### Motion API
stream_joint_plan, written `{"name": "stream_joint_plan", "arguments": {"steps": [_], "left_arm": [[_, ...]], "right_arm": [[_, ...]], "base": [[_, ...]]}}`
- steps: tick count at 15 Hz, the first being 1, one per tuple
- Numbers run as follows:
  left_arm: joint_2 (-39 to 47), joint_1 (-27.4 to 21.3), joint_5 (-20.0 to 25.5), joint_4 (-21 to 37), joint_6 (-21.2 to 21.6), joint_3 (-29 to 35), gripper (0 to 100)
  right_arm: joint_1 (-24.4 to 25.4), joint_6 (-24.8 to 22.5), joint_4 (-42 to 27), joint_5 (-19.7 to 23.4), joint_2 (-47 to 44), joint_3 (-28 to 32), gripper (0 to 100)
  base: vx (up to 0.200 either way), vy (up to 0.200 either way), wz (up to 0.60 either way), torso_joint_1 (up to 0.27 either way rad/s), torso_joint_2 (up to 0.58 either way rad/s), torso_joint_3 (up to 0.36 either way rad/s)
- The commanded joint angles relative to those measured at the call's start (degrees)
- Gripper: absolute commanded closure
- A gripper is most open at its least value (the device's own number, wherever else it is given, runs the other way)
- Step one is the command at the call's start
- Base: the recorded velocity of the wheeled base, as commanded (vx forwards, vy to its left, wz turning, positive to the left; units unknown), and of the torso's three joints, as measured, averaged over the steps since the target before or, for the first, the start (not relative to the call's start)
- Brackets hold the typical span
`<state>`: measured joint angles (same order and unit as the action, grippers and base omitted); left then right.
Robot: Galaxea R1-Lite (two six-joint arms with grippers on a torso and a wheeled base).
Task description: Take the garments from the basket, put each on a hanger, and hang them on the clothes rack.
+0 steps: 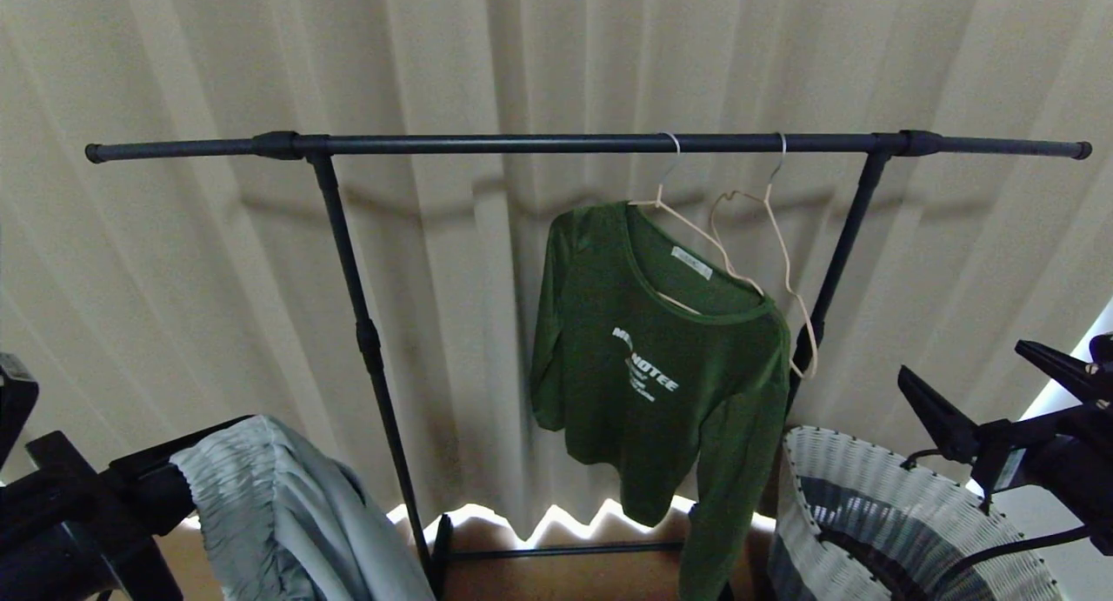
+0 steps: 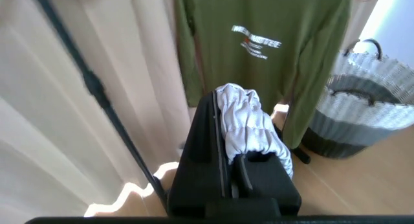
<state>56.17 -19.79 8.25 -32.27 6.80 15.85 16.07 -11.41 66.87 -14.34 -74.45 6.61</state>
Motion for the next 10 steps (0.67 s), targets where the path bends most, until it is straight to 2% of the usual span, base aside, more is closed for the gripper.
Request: {"name": "stream_joint_plan", "arguments": {"steps": [1, 7, 10], "left_arm": [[0.25, -0.08, 0.01, -0.08, -0.30, 0.06, 100], [0.43, -0.08, 0.01, -0.16, -0.12, 0.68, 100], [0.08, -0.08, 0.01, -0.16, 0.14, 0.15, 100]], "right_arm": [[0.02, -0.02, 0.11, 0.01, 0.09, 0.25, 0], [-0.07, 1.04, -0.42, 0.10, 1.41, 2.97, 0], [-0.07, 1.39, -1.21, -0.08, 1.24, 5.08, 0]], "base": [[0.000, 0.000, 0.00, 0.000, 0.00, 0.000], [0.200, 0.000, 0.00, -0.003, 0.00, 0.004], [0.000, 0.000, 0.00, 0.000, 0.00, 0.000]]}}
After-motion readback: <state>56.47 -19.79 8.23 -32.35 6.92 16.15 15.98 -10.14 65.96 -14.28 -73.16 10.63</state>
